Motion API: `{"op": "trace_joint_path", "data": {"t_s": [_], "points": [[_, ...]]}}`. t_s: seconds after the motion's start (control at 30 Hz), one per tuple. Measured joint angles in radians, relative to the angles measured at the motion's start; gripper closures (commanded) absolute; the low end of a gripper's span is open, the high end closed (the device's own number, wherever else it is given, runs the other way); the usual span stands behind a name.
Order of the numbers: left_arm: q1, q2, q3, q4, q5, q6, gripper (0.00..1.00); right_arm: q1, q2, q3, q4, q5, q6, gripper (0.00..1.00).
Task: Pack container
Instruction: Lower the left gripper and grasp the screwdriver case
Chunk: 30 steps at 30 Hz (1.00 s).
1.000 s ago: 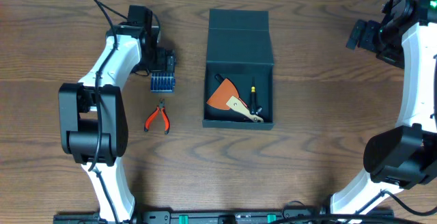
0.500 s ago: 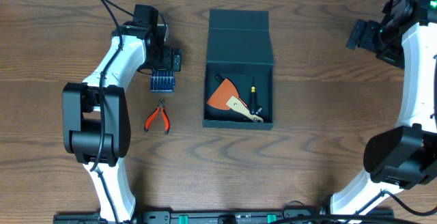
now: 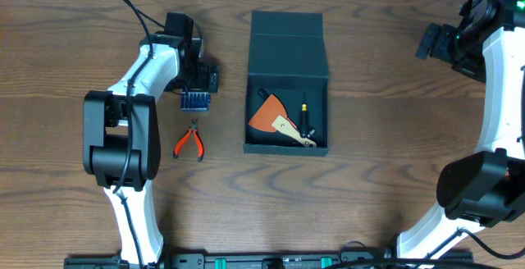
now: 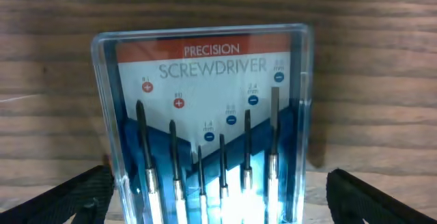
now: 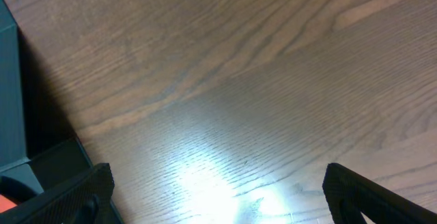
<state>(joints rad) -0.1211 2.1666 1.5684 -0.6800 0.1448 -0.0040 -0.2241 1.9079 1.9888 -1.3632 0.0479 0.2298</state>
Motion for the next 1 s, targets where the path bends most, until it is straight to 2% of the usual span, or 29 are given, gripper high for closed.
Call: {"op": "trace_joint_path", "data": {"t_s": [0.2,0.33,0.8,1.0], "points": [[0.0,0.0,0.0,0.007,-0.001,0.0,0.01,0.0,0.0,0.0,0.0,0.0,0.0,0.01],[0.0,0.0,0.0,0.0,-0.003,0.0,0.08,0.0,0.0,0.0,0.0,0.0,0.0,0.01],[-0.001,0.0,0.0,-0.029,-0.034,-0.03,0.06,0.0,0.0,0.0,0.0,0.0,0.0,0.01],[-0.002,0.001,0.0,-0.034,-0.048,-0.052,0.01,0.0,0.0,0.0,0.0,0.0,0.0,0.01]]}}
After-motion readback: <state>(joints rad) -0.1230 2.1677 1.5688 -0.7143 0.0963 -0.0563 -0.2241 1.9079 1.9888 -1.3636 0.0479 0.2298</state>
